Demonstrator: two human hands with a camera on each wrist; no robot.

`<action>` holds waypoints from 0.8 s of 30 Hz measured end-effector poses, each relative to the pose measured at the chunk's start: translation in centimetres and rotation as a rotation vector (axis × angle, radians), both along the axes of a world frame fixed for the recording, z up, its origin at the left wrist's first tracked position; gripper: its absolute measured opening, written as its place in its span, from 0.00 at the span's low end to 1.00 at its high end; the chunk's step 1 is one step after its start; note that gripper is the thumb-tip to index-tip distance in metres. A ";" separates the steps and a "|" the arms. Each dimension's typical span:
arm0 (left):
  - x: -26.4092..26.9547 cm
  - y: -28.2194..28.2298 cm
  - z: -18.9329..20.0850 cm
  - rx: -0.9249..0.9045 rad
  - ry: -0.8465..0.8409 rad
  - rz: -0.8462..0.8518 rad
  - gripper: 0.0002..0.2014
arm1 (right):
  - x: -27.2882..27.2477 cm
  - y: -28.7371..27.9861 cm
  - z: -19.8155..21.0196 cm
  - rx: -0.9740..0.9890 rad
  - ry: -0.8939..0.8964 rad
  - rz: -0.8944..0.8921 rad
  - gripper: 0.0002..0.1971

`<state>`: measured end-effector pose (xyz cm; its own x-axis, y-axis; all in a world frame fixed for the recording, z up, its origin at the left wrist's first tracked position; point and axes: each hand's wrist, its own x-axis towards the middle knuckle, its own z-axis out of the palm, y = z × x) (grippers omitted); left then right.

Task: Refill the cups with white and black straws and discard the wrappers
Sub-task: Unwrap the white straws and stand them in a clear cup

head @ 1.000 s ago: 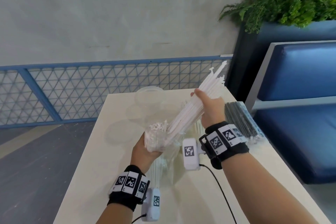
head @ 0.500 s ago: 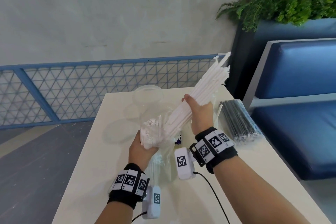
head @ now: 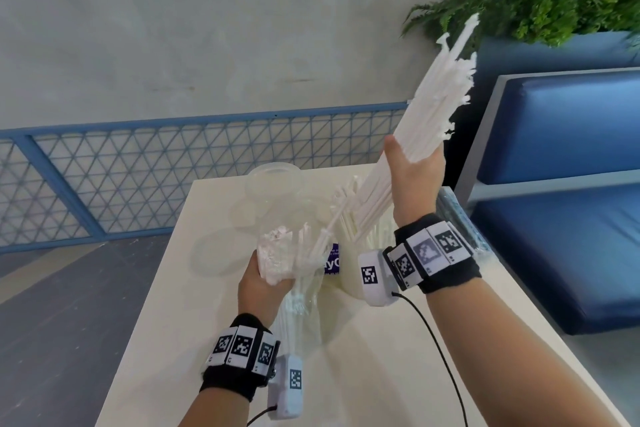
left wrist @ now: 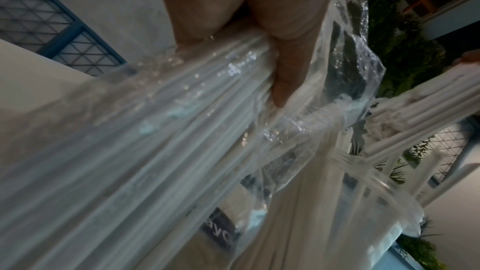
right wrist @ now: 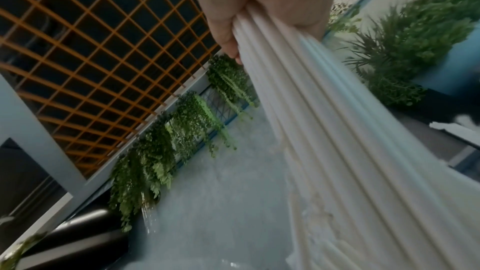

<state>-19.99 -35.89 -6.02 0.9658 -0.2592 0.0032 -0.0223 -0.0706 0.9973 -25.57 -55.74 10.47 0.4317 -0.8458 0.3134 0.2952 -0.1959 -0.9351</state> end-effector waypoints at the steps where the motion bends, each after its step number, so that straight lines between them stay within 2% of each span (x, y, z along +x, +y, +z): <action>1: -0.1 0.0 0.0 0.001 -0.005 0.000 0.26 | 0.0 0.1 -0.3 -0.009 0.005 0.002 0.16; 6: 0.3 0.2 -0.4 -0.041 0.029 0.001 0.31 | -0.1 -0.7 1.0 -0.052 -0.067 -0.075 0.22; 9: 0.1 0.2 -0.2 -0.070 0.052 0.004 0.32 | 0.2 -0.8 1.3 -0.124 -0.050 -0.072 0.23; 11: 0.0 0.0 -0.2 -0.075 0.039 -0.017 0.31 | 0.5 -0.3 0.2 -0.135 0.011 -0.038 0.23; 14: -0.2 -0.3 0.1 -0.131 0.033 -0.029 0.31 | 0.9 0.3 -3.0 -0.107 0.196 0.024 0.21; 17: -0.5 -0.3 0.2 -0.055 -0.028 -0.037 0.33 | 1.0 0.5 -5.6 -0.127 0.331 0.061 0.18; 22: -0.6 -0.2 -0.2 -0.040 -0.034 -0.026 0.33 | 1.2 0.3 -5.2 -0.276 0.176 0.056 0.20; 24: -0.5 -0.3 -0.1 -0.045 -0.043 -0.038 0.37 | 1.5 0.1 -5.2 -0.366 0.219 0.108 0.19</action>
<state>-20.48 -36.16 -6.17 0.9540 -0.2945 0.0566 -0.0666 -0.0240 0.9975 -24.09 -55.59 5.24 0.6010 -0.6424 0.4755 0.1346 -0.5051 -0.8525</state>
